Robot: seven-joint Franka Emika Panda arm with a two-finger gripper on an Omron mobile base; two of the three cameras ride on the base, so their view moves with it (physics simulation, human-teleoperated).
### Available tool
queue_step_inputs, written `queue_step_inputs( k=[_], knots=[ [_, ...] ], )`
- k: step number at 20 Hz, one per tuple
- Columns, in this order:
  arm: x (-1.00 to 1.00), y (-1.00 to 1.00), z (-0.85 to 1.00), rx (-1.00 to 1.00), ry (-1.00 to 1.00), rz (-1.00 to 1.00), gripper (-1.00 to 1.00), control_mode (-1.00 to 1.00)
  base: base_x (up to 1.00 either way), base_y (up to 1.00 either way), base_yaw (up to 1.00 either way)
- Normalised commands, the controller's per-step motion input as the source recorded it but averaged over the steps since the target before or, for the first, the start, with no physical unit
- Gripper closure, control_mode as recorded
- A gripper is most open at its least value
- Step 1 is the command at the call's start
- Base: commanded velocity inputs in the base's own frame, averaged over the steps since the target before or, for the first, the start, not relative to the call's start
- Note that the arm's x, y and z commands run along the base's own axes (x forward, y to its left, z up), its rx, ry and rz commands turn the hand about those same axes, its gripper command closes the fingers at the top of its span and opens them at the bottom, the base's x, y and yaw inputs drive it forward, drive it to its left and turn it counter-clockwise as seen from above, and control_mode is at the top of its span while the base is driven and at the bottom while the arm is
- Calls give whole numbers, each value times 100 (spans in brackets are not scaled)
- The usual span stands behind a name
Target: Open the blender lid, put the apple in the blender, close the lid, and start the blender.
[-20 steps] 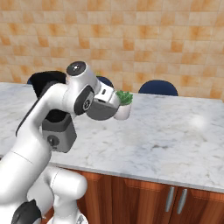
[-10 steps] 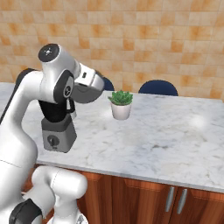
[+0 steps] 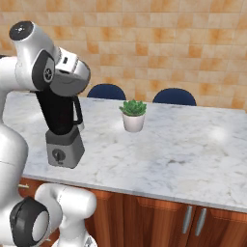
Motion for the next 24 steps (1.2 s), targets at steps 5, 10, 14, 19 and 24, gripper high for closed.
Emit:
queue_step_inputs(
  k=[5, 10, 14, 19, 24],
  knots=[
    [16, 79, 0, 0, 7, 7, 100, -100, 0, 0, 0],
    [48, 47, 0, 0, 10, 4, 100, -100, 0, 0, 0],
    [54, 37, 0, 0, 16, 1, 100, -100, 0, 0, 0],
    [46, 36, 0, 0, 12, 3, 100, -100, 0, 0, 0],
    [14, 27, -5, 0, 0, 3, 100, -100, 0, 0, 0]
  ],
)
